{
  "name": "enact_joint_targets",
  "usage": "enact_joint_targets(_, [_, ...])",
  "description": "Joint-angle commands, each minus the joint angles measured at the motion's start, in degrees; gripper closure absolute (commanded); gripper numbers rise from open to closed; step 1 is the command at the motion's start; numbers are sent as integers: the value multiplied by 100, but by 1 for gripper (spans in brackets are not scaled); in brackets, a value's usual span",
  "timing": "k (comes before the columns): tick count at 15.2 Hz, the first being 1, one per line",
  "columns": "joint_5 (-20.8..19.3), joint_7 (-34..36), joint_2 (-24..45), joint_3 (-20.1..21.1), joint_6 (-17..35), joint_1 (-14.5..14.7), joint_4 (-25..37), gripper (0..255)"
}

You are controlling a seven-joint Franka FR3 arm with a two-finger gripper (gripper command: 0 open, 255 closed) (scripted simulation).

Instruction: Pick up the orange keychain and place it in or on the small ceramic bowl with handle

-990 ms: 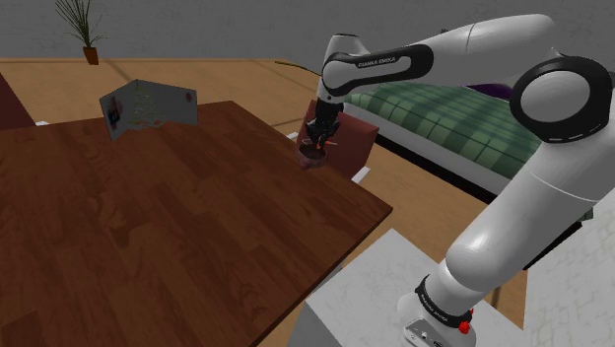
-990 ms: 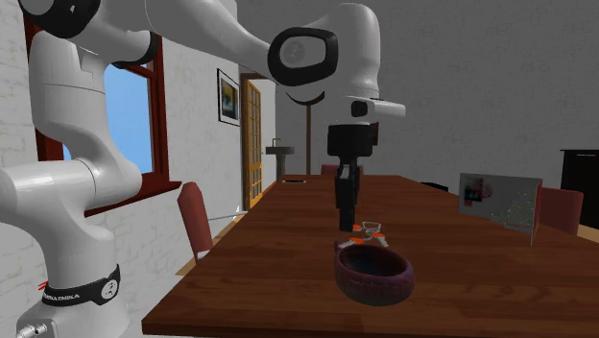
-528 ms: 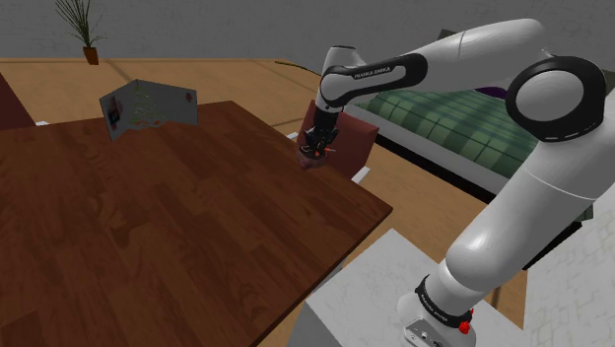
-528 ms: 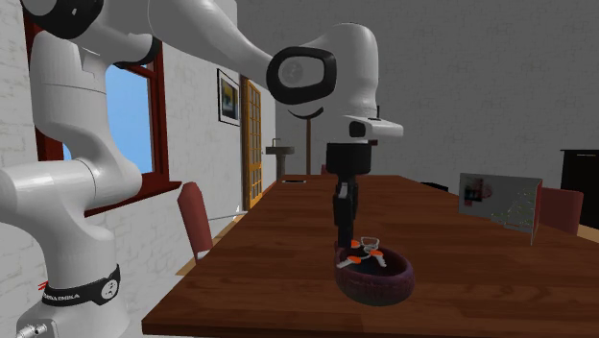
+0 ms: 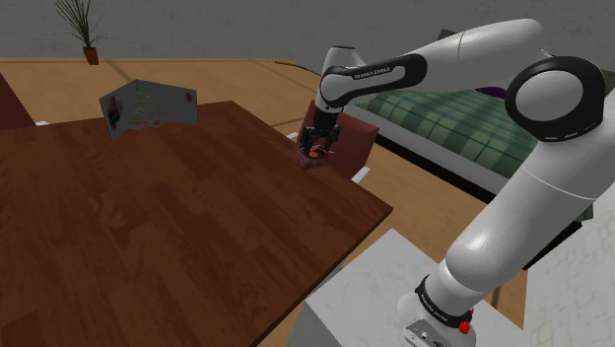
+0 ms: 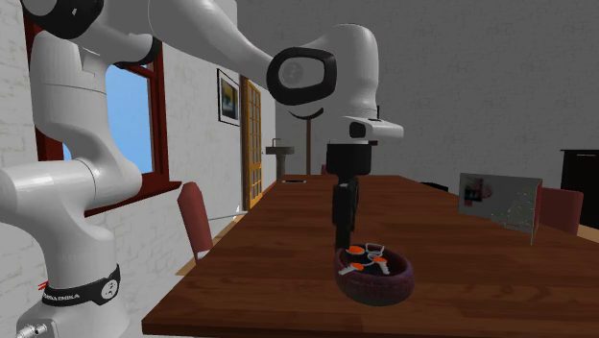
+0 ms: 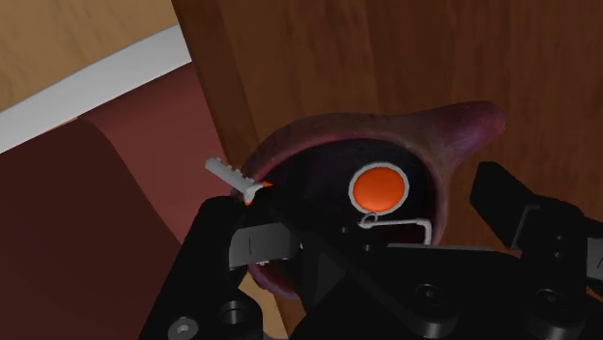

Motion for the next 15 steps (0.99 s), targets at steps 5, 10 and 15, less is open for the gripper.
enact_joint_targets(5, [24,-17,-126,-1,-371,-3,247,0])
enact_joint_targets(10, [40,-29,-213,-2,-704,-5,493,0])
enact_joint_targets(15, [40,-29,-213,-2,-704,-5,494,0])
